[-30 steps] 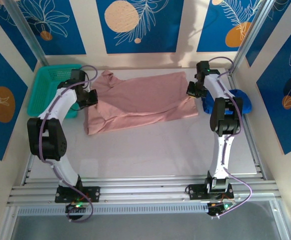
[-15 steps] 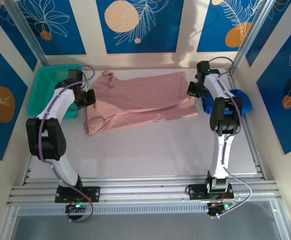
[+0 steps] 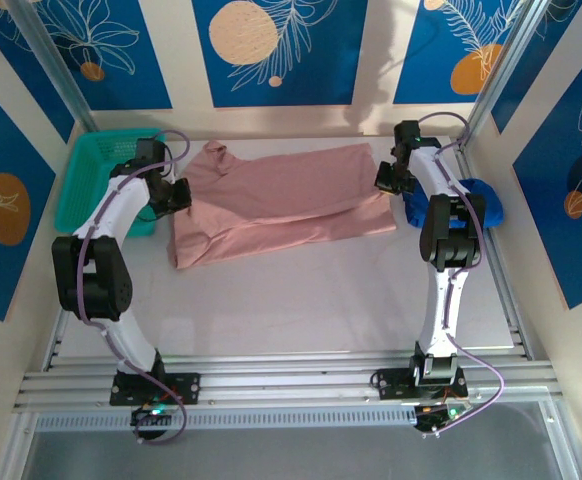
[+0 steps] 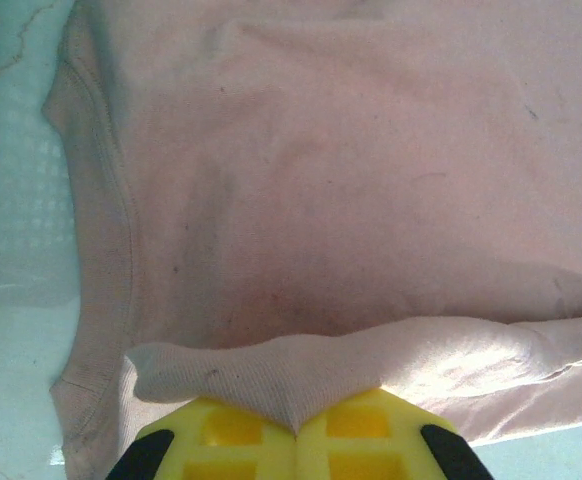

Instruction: Fold the inside-out t-shirt

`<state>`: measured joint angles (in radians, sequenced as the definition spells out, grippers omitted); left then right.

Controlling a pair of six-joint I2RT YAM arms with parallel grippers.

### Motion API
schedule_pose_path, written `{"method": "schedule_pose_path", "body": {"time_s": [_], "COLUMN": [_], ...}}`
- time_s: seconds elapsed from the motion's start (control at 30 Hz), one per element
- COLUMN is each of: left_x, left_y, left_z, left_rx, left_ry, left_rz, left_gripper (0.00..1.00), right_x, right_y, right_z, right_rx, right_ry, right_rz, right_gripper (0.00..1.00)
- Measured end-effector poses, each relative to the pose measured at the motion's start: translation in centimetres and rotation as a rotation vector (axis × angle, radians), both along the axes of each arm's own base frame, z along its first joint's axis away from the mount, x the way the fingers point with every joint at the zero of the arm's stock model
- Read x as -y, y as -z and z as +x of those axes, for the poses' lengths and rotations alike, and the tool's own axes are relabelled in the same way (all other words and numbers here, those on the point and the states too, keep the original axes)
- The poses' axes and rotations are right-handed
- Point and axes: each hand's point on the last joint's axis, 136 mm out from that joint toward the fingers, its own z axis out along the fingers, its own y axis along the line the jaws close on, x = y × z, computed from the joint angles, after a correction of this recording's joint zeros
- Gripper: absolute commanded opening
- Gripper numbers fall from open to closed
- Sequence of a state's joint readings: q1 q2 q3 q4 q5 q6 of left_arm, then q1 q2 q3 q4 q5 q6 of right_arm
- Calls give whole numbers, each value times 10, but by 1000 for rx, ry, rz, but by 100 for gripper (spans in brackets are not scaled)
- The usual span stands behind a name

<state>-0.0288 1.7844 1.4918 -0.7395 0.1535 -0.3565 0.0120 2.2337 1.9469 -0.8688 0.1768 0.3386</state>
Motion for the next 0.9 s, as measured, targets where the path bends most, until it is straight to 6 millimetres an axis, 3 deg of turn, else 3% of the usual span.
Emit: {"method": "schedule_pose_path", "body": {"time_s": [0.63,0.77,0.9], "left_x": [0,0,0], "left_y": [6,8,17], "left_z": [2,3,10], "left_rx": [-14,-18,-31], "left_ry": [0,0,0], "left_rz": [1,2,2], "left_gripper": [0,0,0], "right_x": [-4,-5,-4], "right_y": [2,6,14], "right_z": [9,10,17], "right_rx": [3,-2,-6], "right_ry": [-7,-9,-5], "right_rz": [0,0,-7], "right_gripper": [2,7,20]}}
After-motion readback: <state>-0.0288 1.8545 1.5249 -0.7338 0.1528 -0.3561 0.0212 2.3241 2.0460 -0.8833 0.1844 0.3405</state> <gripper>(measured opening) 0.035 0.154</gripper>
